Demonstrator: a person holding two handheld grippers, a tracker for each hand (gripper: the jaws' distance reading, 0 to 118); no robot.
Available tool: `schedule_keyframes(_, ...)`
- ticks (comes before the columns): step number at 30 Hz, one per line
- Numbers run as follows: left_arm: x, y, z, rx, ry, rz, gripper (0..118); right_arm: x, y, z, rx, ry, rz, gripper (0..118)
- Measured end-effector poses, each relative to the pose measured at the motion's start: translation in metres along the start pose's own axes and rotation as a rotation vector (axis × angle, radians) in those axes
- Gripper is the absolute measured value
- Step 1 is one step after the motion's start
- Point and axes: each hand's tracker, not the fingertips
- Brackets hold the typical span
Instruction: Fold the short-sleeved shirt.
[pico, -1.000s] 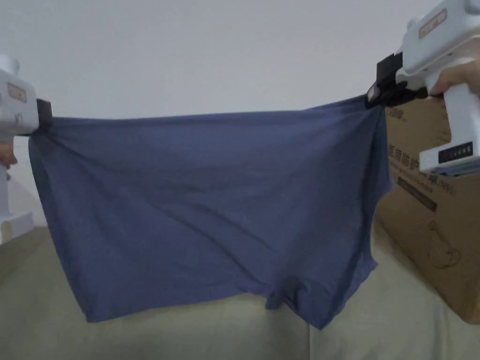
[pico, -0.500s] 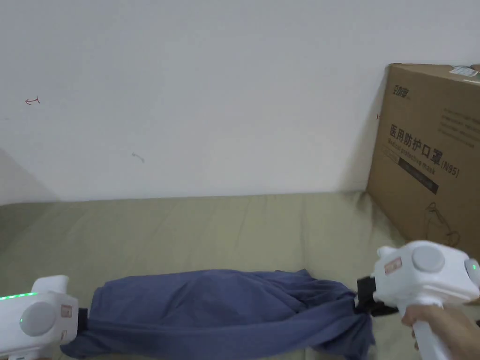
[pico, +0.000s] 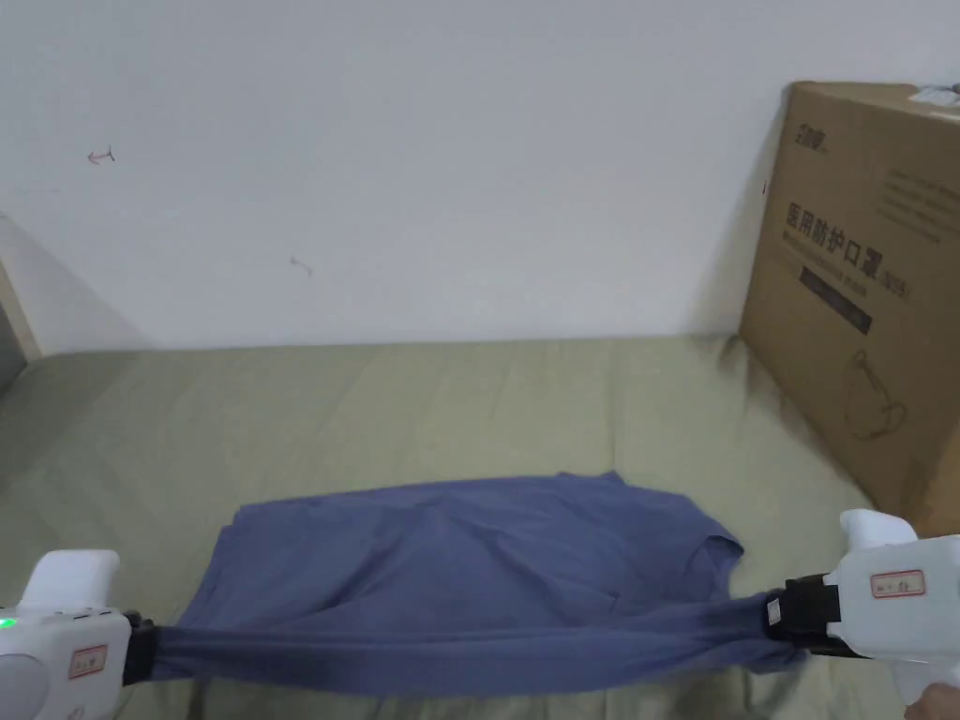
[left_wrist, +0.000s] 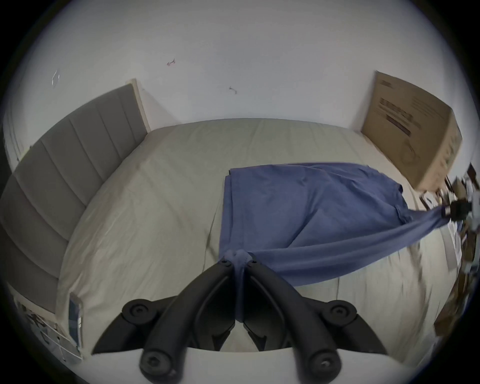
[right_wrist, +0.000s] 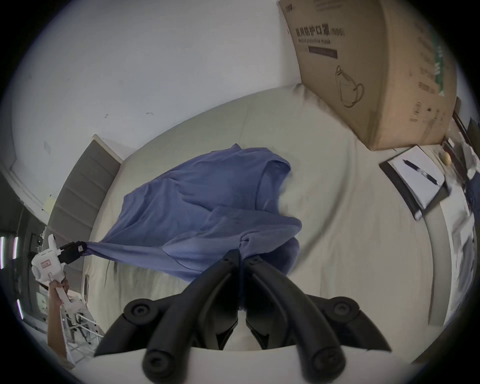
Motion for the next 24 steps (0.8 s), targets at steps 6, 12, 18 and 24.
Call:
schedule_keyframes(6,-0.019,-0.1,0.073,-0.012,0.004,0.029,2,0.004,-0.117,0.055,0.005,-0.031,-0.006,2)
schedule_keyframes(12,-0.028,-0.197,0.103,-0.078,-0.005,0.138,2,0.022,-0.223,0.09,-0.054,-0.047,-0.034,2)
schedule_keyframes(18,-0.029,-0.249,0.106,-0.098,-0.023,0.198,2,0.041,-0.264,0.091,-0.083,-0.015,-0.128,2)
schedule_keyframes(24,-0.033,-0.252,0.11,-0.068,-0.032,0.221,7,0.037,-0.272,0.083,-0.056,-0.026,-0.062,4)
